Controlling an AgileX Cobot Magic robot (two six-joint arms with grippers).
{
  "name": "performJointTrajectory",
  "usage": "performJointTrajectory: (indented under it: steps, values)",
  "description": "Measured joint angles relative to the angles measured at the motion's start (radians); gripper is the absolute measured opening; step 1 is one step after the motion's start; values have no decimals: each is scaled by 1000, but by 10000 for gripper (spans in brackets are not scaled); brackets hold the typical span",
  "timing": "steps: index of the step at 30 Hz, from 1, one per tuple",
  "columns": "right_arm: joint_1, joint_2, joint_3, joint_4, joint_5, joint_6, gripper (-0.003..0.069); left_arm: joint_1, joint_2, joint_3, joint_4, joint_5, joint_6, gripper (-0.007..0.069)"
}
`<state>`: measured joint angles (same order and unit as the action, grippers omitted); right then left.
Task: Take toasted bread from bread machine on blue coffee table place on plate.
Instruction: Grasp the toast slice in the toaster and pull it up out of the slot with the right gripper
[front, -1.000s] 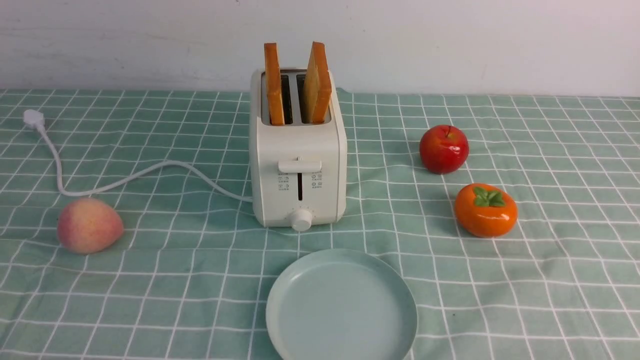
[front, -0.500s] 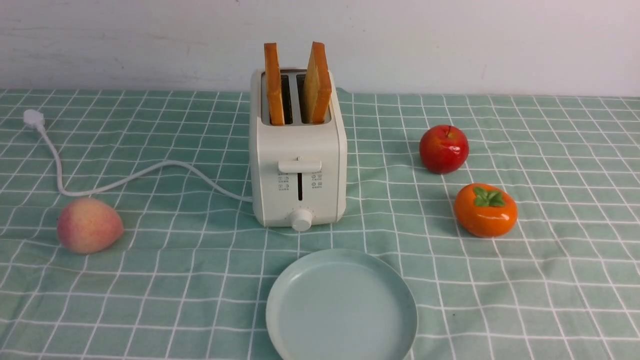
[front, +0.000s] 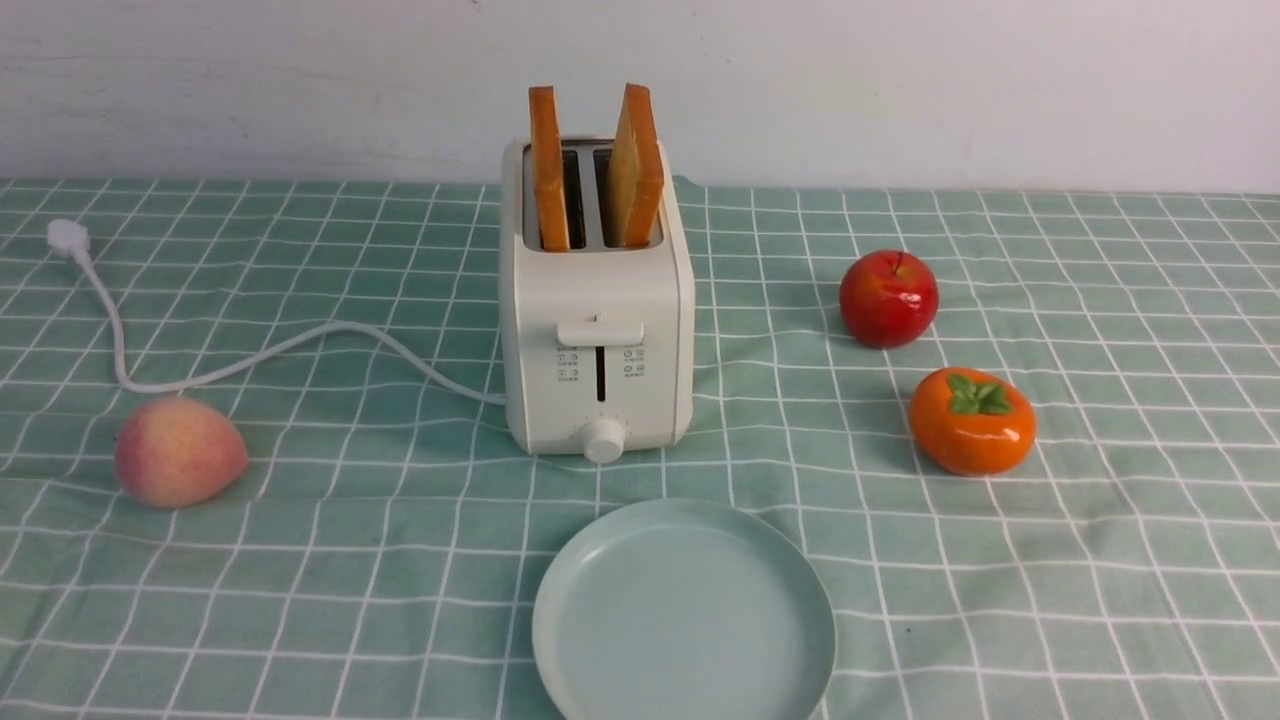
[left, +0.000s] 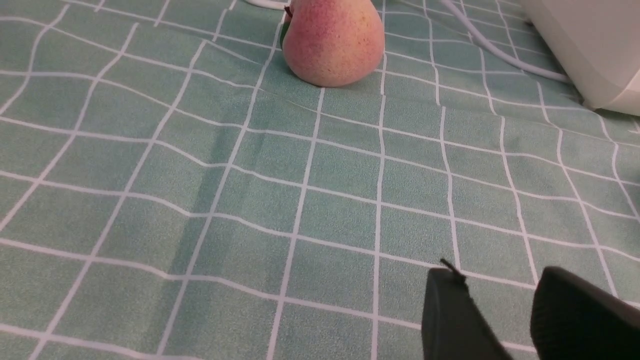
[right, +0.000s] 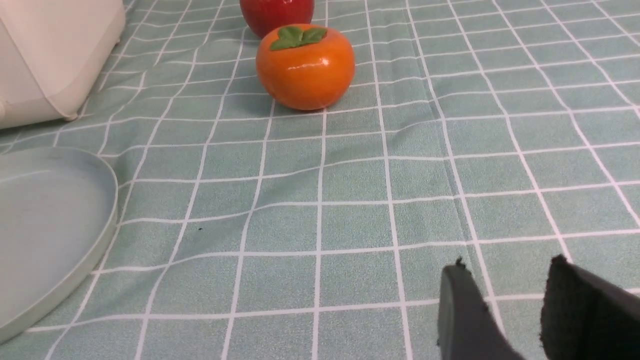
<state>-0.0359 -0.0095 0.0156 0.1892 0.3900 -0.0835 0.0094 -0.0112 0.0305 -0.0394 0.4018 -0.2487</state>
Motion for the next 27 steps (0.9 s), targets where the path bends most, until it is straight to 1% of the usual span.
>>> performJointTrajectory:
  steps: [15,17,22,24,27]
  values:
    - [0,0,0,-15,1,0,240,0,0,0,-28,-30,0,238]
    - [0,0,0,-23,1,0,240,0,0,0,-29,-46,0,238]
    - [0,0,0,-40,-4,1,240,0,0,0,-43,-151,0,238]
    - [0,0,3,-23,-32,16,240,0,0,0,-56,-180,0,238]
    - [0,0,9,53,-120,61,240,0,0,0,-89,-199,0,238]
